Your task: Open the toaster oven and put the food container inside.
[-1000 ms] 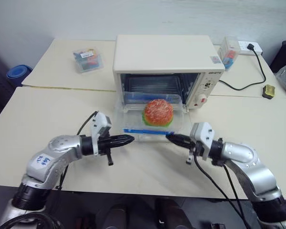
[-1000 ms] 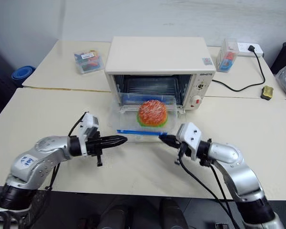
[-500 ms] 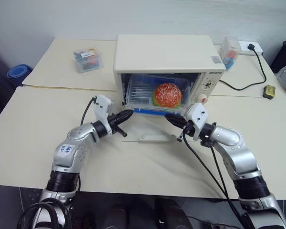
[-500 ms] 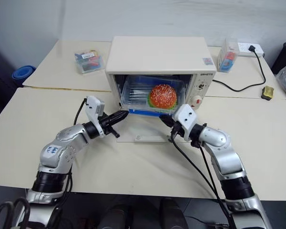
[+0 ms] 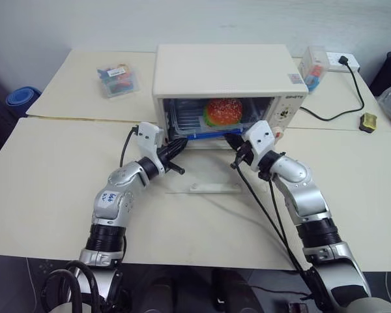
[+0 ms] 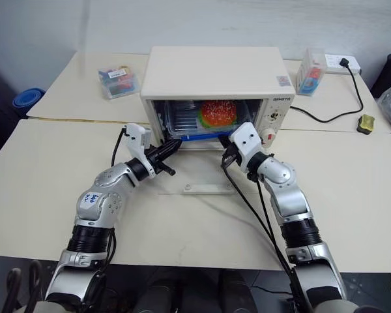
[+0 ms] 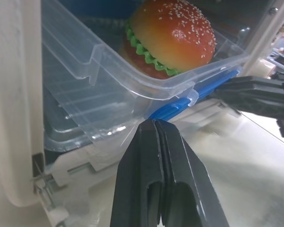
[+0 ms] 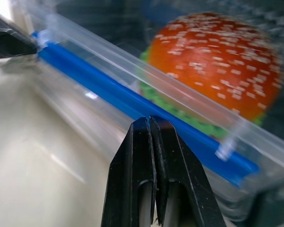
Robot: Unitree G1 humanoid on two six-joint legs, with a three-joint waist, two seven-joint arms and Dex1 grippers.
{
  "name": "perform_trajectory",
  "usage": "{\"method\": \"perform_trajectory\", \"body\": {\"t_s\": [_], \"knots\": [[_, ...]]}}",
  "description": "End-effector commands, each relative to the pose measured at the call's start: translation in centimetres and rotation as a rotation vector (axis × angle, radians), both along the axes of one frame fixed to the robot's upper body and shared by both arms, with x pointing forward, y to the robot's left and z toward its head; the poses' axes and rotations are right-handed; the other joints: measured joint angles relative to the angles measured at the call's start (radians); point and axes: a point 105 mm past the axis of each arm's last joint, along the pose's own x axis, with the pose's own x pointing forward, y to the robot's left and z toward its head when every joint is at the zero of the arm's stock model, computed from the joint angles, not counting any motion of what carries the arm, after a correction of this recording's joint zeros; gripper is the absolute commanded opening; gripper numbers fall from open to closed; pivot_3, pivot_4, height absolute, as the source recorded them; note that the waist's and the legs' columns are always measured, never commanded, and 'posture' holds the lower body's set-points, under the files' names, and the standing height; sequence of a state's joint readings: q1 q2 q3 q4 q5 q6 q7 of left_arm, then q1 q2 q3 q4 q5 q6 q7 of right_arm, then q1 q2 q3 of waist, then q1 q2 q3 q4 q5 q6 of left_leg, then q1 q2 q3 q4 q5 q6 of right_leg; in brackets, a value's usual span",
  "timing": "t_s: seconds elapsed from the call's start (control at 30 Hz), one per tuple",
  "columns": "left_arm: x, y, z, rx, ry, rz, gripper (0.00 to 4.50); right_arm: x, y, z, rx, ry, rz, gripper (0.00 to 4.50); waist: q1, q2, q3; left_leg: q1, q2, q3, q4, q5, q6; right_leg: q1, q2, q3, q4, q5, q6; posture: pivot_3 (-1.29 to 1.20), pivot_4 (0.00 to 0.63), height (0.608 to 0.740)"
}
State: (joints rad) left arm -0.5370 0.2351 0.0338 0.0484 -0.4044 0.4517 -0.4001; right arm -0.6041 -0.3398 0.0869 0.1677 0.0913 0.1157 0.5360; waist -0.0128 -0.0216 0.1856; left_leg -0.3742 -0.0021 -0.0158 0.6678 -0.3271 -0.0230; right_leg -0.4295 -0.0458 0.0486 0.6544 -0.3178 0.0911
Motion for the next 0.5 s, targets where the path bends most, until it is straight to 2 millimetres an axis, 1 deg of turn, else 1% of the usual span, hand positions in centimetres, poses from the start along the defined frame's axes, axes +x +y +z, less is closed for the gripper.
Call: {"method": "perform_trajectory", "body": {"t_s": [0.03, 0.1, 0.17, 0.27, 0.37, 0.43, 0.47, 0.5], "knots": [[-0.1, 0.9, 1.1, -0.031, -0.065, 0.037, 0.0, 0.0, 0.3, 1.4, 0.023, -0.046, 0.013, 0.08, -0.003, 0.0, 0.0, 0.0, 0.0, 0.0, 0.0, 0.0, 0.0, 0.0, 0.0, 0.0, 0.0, 0.0, 0.0, 0.0, 0.15, 0.74], [-1.0, 1.6, 1.3, -0.022, -0.082, 0.018, 0.0, -0.7, 0.3, 1.2, 0.019, -0.022, 0.06, 0.08, -0.008, 0.0, 0.0, 0.0, 0.0, 0.0, 0.0, 0.0, 0.0, 0.0, 0.0, 0.0, 0.0, 0.0, 0.0, 0.0, 0.15, 0.74], [-2.4, 2.6, 1.6, -0.017, -0.084, -0.016, 0.0, -2.1, 0.1, 1.3, -0.008, -0.005, 0.133, 0.08, -0.016, 0.0, 0.0, 0.0, 0.0, 0.0, -0.001, 0.0, 0.0, 0.0, 0.0, 0.002, 0.002, 0.0, 0.0, 0.0, 0.15, 0.74], [-4.3, 4.8, 1.8, 0.03, -0.052, -0.034, 0.0, -3.2, -1.8, 1.6, -0.045, 0.014, 0.148, 0.08, -0.017, 0.0, 0.0, -0.001, 0.001, 0.0, -0.002, 0.0, 0.0, -0.001, 0.0, 0.003, 0.001, 0.0, 0.0, 0.0, 0.15, 0.74], [-7.4, 6.0, 2.5, 0.091, -0.06, -0.177, 0.6, -4.5, -4.0, 1.7, -0.087, 0.034, 0.174, 0.0, -0.015, 0.0, 0.0, 0.0, 0.001, -0.001, -0.002, 0.0, 0.001, 0.0, 0.0, 0.003, 0.001, 0.0, 0.0, 0.0, 0.15, 0.74], [-9.7, 8.1, 2.5, 0.19, -0.068, -0.254, 1.19, -5.4, -6.6, 0.9, -0.17, 0.059, 0.186, 0.0, -0.016, 0.0, 0.0, 0.001, 0.0, -0.001, -0.002, -0.001, 0.001, 0.001, -0.001, 0.003, -0.001, 0.0, 0.0, 0.0, 0.15, 0.74], [-10.5, 8.8, 2.4, 0.23, -0.068, -0.286, 1.55, -5.7, -7.5, 0.5, -0.202, 0.069, 0.189, 0.0, -0.015, 0.0, 0.0, 0.002, 0.0, -0.001, -0.002, -0.001, 0.002, 0.003, -0.001, 0.003, -0.002, 0.0, 0.0, 0.0, 0.15, 0.74], [-11.6, 9.6, 2.3, 0.27, -0.095, -0.338, 1.78, -5.9, -8.5, 0.0, -0.226, 0.083, 0.189, 0.0, -0.015, 0.0, 0.0, 0.002, 0.0, -0.001, -0.003, -0.001, 0.002, 0.003, -0.001, 0.003, -0.005, 0.0, -0.001, 0.0, 0.15, 0.74]]}}
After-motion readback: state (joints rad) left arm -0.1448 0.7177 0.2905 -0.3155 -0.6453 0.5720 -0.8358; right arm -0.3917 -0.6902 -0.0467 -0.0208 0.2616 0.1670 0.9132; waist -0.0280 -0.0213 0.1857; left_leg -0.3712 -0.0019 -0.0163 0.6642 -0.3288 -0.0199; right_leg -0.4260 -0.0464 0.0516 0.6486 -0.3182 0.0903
